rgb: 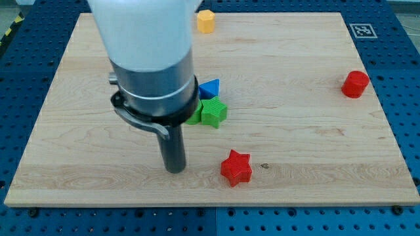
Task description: Move the red star towards top
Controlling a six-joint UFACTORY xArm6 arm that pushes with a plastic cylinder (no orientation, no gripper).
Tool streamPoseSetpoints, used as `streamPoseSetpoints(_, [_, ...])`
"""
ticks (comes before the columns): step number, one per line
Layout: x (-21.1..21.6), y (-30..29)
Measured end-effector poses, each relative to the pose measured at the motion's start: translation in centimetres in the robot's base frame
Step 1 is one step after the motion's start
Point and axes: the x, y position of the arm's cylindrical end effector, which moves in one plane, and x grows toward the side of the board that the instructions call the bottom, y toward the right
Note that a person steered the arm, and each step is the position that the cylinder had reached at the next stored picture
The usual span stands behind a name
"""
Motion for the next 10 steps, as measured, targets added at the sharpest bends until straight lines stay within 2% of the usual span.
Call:
streamPoseSetpoints(2, [3.9,6.2])
streamPoseSetpoints(4, [1.6,9.3])
streamPoseSetpoints(5, [1.8,6.4])
streamPoseSetpoints(6, [-1.5,6.8])
streamPoseSetpoints(7, [-2.8,8.7])
streamPoseSetpoints(9, [1.5,10.0])
streamPoseSetpoints(10, [0.3,12.5])
